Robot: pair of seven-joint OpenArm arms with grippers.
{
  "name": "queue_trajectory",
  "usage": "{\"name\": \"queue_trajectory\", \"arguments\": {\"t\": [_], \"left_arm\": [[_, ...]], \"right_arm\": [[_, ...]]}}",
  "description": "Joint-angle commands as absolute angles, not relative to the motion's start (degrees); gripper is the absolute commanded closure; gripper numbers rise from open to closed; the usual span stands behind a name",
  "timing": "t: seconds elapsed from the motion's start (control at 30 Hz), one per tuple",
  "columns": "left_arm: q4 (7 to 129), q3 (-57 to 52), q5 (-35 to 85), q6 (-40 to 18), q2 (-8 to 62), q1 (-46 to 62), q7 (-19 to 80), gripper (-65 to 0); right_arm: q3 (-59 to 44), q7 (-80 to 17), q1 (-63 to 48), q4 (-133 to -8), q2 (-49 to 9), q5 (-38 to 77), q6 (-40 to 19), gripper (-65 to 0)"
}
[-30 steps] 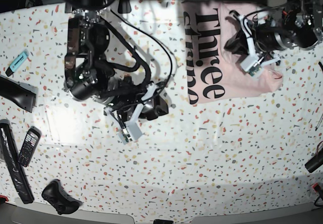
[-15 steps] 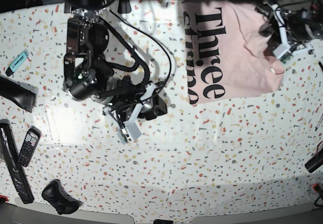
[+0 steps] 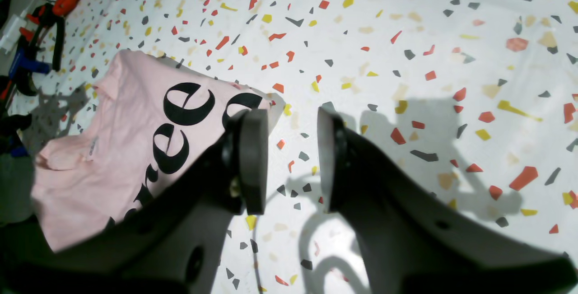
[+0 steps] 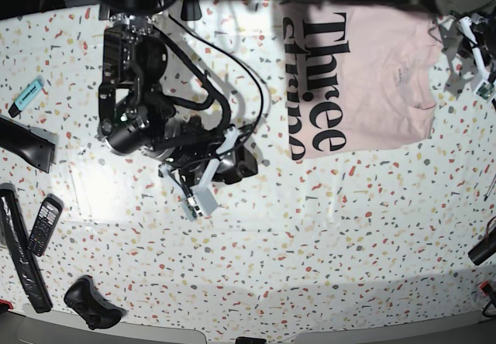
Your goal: Fold the T-shirt properly
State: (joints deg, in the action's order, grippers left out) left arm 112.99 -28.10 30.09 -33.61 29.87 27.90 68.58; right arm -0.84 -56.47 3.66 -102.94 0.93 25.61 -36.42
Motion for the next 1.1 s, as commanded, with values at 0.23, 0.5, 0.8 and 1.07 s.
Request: {"name": "queue_trajectory", "arguments": {"t": [0.23, 0.5, 0.8, 1.07], "left_arm": [[113.99, -28.77, 53.74, -34.24, 30.02, 27.79, 57.39, -16.1], [113.99, -28.77, 54.04, -35.68, 22.09, 32.25, 56.88, 0.0], [107.48, -28.77, 49.95, -36.05, 16.21, 33.95, 53.23, 0.0], [91.68, -28.77, 46.11, -36.07, 16.21, 27.49, 52.64, 0.0]], "right_arm": [[5.96, -53.41, 4.95, -103.83, 1.3, 29.52, -36.67, -15.9], [19.0, -39.86, 6.31, -100.03, 1.32, 14.57, -36.64, 0.0], [22.79, -38.57, 16.19, -79.77, 7.64, 6.74, -36.62, 0.0], [22.79, -39.7, 18.96, -72.16, 6.9, 3.53, -36.6, 0.0]]}}
